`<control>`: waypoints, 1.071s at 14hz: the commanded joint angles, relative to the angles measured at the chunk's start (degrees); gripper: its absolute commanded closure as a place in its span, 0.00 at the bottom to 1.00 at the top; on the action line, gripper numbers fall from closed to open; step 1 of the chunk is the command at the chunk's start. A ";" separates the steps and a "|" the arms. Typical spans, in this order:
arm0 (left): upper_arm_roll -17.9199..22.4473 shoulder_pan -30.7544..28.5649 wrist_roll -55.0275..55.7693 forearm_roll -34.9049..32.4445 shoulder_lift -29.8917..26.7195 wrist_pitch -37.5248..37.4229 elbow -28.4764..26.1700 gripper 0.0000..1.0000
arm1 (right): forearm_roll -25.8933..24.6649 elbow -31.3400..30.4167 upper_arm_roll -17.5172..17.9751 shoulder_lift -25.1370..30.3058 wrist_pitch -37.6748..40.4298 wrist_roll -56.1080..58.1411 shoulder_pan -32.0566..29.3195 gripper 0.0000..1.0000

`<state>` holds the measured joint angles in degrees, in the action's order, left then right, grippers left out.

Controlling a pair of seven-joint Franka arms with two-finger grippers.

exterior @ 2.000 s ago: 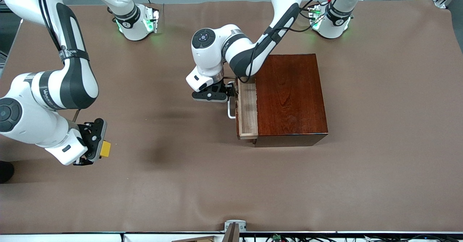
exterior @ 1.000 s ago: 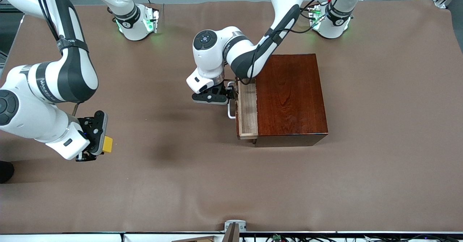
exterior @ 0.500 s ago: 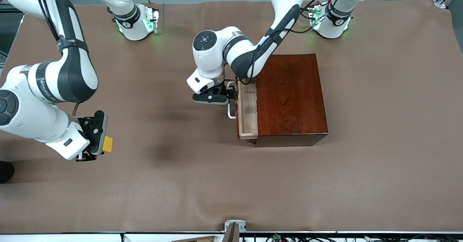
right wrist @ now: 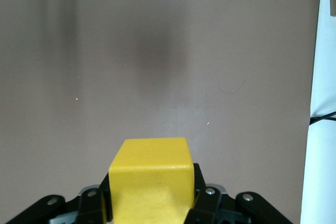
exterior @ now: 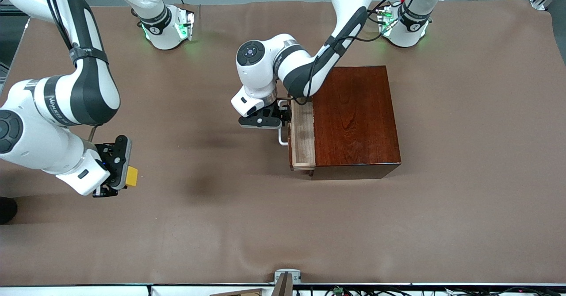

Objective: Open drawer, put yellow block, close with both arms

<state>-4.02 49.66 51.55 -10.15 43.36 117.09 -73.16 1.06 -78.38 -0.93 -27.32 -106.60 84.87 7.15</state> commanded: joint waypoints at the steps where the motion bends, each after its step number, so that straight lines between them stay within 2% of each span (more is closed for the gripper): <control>1: 0.32 0.35 -0.84 0.04 0.76 1.47 0.83 0.00 | 0.17 -0.37 0.50 1.13 0.78 0.82 -0.38 1.00; 15: -1.17 0.61 -0.31 0.83 1.20 8.86 0.91 0.00 | 0.17 -0.37 0.50 1.83 1.75 1.97 -0.56 1.00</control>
<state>-4.15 49.68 51.55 -10.16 43.51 119.65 -73.49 1.06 -78.37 -0.90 -27.25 -105.96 85.67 7.15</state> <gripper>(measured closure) 0.000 0.441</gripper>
